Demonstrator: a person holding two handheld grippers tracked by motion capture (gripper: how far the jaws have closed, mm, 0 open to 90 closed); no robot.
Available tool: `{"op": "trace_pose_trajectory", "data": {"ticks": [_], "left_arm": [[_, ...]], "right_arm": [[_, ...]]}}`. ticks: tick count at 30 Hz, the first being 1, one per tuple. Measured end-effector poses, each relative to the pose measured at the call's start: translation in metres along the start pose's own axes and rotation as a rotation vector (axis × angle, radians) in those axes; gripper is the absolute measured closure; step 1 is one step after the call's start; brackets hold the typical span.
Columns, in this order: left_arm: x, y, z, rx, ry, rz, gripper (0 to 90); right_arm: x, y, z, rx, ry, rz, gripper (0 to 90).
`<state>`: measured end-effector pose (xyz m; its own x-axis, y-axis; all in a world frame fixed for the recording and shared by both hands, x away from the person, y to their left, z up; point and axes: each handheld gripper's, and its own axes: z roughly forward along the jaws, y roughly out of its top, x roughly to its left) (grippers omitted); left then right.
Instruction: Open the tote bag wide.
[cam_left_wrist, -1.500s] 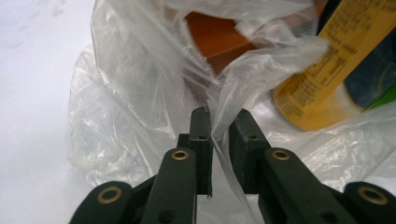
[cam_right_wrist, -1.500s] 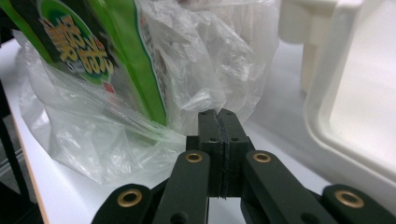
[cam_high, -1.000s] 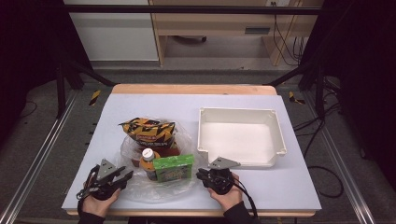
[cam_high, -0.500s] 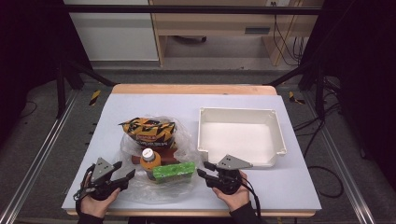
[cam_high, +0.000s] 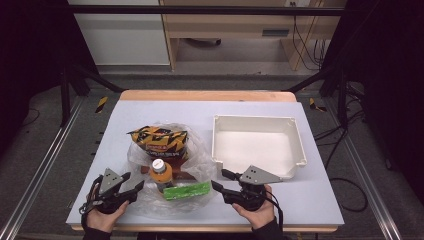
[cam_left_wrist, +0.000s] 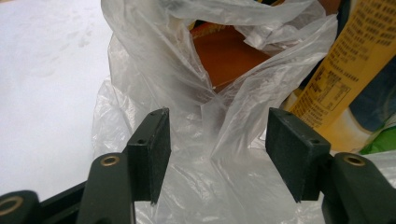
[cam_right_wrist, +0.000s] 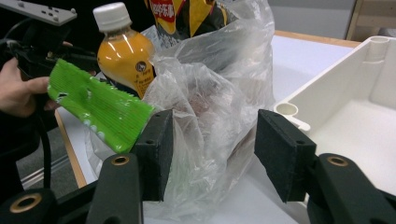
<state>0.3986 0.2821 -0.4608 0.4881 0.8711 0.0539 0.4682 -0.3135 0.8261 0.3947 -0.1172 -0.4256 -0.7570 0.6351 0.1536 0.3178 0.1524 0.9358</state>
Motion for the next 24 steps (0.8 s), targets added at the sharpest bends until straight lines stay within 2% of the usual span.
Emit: {"op": "trace_pose_trajectory", "data": {"ticks": [2,4,9,12,15,16,19,20,21,24], "left_arm": [[0.0,0.0,0.0,0.003,0.002,0.0,40.3],[0.0,-0.001,0.001,0.006,0.003,-0.001,40.7],[0.0,-0.001,0.002,0.015,0.006,-0.001,41.7],[0.0,-0.001,0.002,0.015,0.008,-0.004,42.0],[0.001,-0.002,0.003,0.017,0.009,-0.002,42.1],[0.001,-0.002,0.003,0.017,0.009,-0.002,42.1],[0.001,-0.002,0.003,0.017,0.01,-0.001,42.3],[0.001,-0.002,0.003,0.017,0.01,-0.001,42.4],[0.001,-0.001,0.003,0.017,0.01,-0.002,42.4],[0.001,-0.001,0.003,0.018,0.011,-0.003,42.4]], "right_arm": [[0.0,0.0,0.0,0.001,0.004,0.002,47.8],[0.001,0.001,-0.002,-0.008,0.008,0.0,52.4],[0.009,0.011,-0.015,-0.046,0.072,-0.009,62.0],[0.017,0.011,-0.012,-0.043,0.13,-0.024,60.4],[0.026,0.008,-0.001,0.002,0.164,-0.046,50.4],[0.026,0.008,-0.001,0.002,0.164,-0.046,50.4],[0.033,0.0,0.011,0.052,0.159,-0.086,51.8],[0.033,0.0,0.011,0.052,0.159,-0.086,51.8],[0.033,-0.001,0.015,0.058,0.147,-0.098,57.1],[0.033,0.0,0.017,0.047,0.136,-0.109,60.4]]}}
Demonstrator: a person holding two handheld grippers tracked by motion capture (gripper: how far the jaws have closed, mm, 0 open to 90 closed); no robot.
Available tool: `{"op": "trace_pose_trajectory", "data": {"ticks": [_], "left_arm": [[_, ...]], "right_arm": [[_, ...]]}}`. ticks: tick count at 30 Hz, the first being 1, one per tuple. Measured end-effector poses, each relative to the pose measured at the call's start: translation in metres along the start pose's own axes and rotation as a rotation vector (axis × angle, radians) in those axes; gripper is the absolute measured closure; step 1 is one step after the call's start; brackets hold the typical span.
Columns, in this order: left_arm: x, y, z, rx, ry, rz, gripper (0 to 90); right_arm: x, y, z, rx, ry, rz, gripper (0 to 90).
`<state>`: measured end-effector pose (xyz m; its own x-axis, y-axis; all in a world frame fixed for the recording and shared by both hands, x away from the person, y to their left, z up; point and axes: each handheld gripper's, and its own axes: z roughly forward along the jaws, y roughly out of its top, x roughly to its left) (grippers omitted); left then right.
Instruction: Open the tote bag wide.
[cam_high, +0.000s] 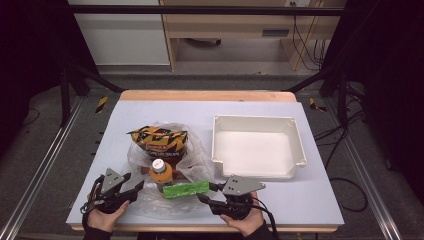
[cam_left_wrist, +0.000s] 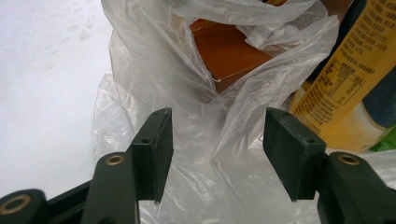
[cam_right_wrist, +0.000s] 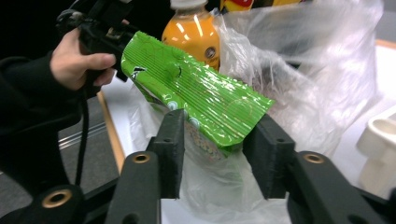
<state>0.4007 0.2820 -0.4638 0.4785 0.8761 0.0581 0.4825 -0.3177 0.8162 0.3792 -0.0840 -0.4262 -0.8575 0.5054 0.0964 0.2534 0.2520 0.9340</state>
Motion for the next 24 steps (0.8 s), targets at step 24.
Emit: {"op": "trace_pose_trajectory", "data": {"ticks": [24], "left_arm": [[0.0,0.0,0.001,0.008,0.002,0.004,42.4]], "right_arm": [[-0.009,0.021,0.035,-0.001,0.032,-0.042,55.7]]}}
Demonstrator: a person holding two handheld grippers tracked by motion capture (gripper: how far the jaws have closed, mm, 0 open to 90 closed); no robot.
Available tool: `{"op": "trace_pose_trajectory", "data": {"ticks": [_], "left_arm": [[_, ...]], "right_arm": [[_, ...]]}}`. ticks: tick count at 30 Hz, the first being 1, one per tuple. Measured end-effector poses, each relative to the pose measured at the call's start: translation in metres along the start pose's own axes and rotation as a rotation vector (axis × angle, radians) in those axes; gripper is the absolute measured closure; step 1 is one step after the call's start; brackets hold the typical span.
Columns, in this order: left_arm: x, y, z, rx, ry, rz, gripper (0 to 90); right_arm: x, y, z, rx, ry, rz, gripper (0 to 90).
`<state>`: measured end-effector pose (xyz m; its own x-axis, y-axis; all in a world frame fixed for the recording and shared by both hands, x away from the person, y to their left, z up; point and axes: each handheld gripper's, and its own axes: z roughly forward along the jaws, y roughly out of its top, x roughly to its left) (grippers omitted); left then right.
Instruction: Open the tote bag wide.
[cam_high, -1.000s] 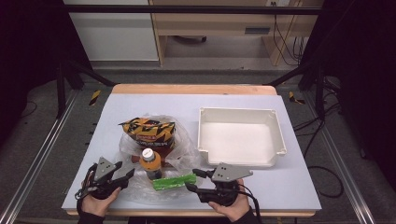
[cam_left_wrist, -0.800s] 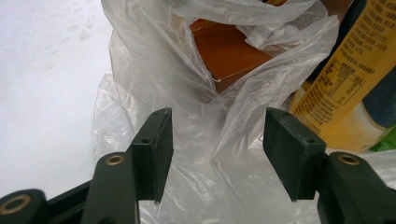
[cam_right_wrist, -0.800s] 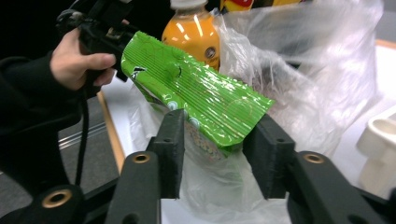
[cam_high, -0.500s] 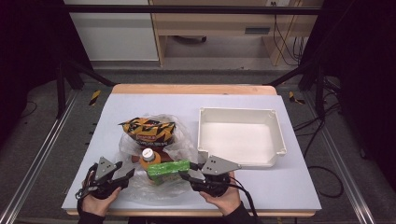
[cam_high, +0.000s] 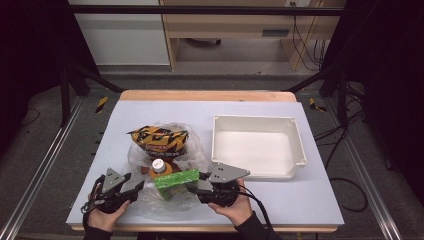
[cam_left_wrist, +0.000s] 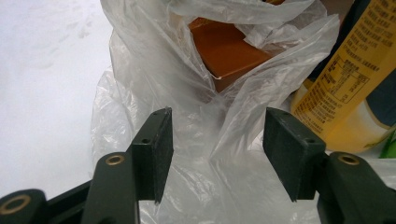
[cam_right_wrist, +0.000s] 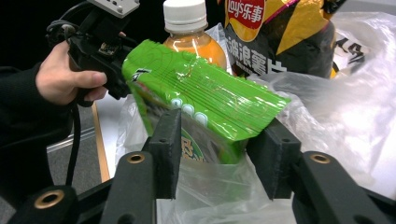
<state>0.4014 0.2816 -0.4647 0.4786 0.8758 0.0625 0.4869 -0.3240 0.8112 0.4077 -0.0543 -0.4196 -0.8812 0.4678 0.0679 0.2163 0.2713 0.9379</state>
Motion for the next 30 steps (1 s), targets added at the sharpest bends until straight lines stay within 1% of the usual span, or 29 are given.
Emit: {"op": "trace_pose_trajectory", "data": {"ticks": [2,3,4,6,7,8,9,11,14,15,16,18,19,20,21,24,27,29,30], "left_arm": [[0.0,0.0,0.0,0.0,-0.001,-0.002,42.4],[0.0,0.0,0.0,-0.002,-0.001,-0.003,42.4],[0.0,0.0,-0.001,-0.001,-0.001,-0.003,42.5],[0.0,0.0,0.0,-0.001,0.0,-0.001,42.5],[0.0,0.0,0.0,0.0,-0.001,-0.002,42.5],[0.0,0.0,0.0,0.0,-0.001,-0.002,42.4],[0.0,0.0,-0.001,-0.002,0.0,-0.002,42.5],[0.0,0.0,-0.001,-0.003,0.0,-0.004,42.5],[0.0,0.0,0.0,-0.002,0.001,-0.004,42.5],[0.0,0.0,0.0,-0.001,0.002,-0.002,42.5],[0.0,0.0,0.0,-0.001,0.002,-0.002,42.5],[0.0,0.0,-0.001,-0.001,0.002,-0.003,42.6],[0.0,0.0,-0.001,-0.001,0.002,-0.003,42.6],[0.0,0.0,0.0,-0.001,0.002,-0.003,42.6],[0.0,0.0,0.0,0.0,0.003,-0.001,42.6],[0.0,0.0,0.0,-0.001,0.002,-0.002,42.6],[0.0,0.0,-0.001,-0.002,0.002,-0.003,42.6],[0.0,0.0,0.0,-0.003,0.002,-0.004,42.6],[0.0,0.0,0.0,-0.002,0.002,-0.001,42.6]], "right_arm": [[0.0,0.0,0.006,0.002,0.007,-0.008,59.4],[0.0,0.0,0.006,0.002,0.007,-0.008,59.4],[0.001,0.0,0.007,0.013,0.001,-0.017,64.9],[0.0,0.0,0.006,0.019,0.002,-0.024,71.0],[-0.001,0.0,0.002,0.014,0.008,-0.023,77.1],[-0.001,0.0,0.002,0.014,0.008,-0.023,77.1],[-0.002,0.0,-0.001,0.01,0.008,-0.024,85.9],[-0.004,0.0,-0.005,0.017,0.008,-0.009,87.6],[-0.006,-0.003,-0.009,0.03,0.005,-0.003,87.5],[-0.007,-0.005,-0.011,0.031,0.0,0.009,85.5],[-0.007,-0.005,-0.011,0.031,0.0,0.009,85.5],[-0.007,-0.005,-0.013,0.004,0.011,0.025,74.4],[-0.007,-0.005,-0.013,0.004,0.011,0.025,74.4],[-0.007,-0.004,-0.013,-0.004,0.025,0.026,68.6],[-0.005,-0.003,-0.01,-0.021,0.037,0.015,56.2],[-0.002,-0.001,-0.003,-0.029,0.037,-0.009,43.6],[-0.002,0.0,0.006,-0.031,0.032,-0.028,38.4],[-0.003,0.002,0.012,-0.045,0.044,-0.026,37.4],[-0.003,0.002,0.012,-0.045,0.044,-0.026,37.4]]}}
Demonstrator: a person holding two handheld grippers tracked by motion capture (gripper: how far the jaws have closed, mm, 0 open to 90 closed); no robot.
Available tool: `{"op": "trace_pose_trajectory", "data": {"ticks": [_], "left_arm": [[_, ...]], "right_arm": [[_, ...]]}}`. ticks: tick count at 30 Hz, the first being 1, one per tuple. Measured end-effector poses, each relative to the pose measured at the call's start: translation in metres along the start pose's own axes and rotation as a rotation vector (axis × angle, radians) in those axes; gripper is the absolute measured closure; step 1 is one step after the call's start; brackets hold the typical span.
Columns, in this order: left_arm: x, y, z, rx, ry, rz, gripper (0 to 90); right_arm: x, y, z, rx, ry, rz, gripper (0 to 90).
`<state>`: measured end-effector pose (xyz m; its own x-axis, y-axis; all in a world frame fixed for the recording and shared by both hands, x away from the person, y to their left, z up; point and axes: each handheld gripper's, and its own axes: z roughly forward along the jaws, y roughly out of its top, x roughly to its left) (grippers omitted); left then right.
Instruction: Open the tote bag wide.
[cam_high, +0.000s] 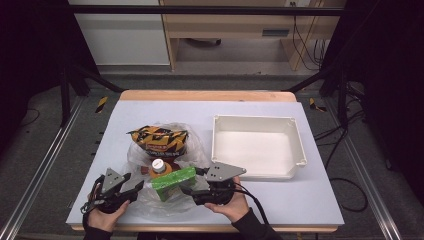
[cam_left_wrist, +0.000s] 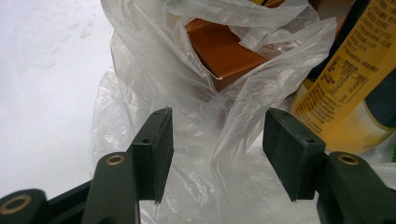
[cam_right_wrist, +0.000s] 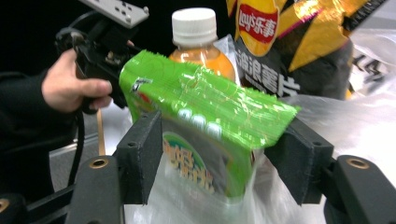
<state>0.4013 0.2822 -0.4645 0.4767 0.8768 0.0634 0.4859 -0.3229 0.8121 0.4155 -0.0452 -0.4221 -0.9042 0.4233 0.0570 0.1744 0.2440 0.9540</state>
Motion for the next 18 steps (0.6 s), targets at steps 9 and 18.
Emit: {"op": "trace_pose_trajectory", "data": {"ticks": [9,18], "left_arm": [[0.0,0.0,0.0,0.0,0.0,-0.001,42.8],[0.0,0.0,0.0,0.0,0.001,-0.002,42.9]], "right_arm": [[-0.003,0.002,0.003,0.049,0.022,-0.02,65.4],[-0.003,0.002,-0.006,0.056,0.05,-0.051,78.4]]}}
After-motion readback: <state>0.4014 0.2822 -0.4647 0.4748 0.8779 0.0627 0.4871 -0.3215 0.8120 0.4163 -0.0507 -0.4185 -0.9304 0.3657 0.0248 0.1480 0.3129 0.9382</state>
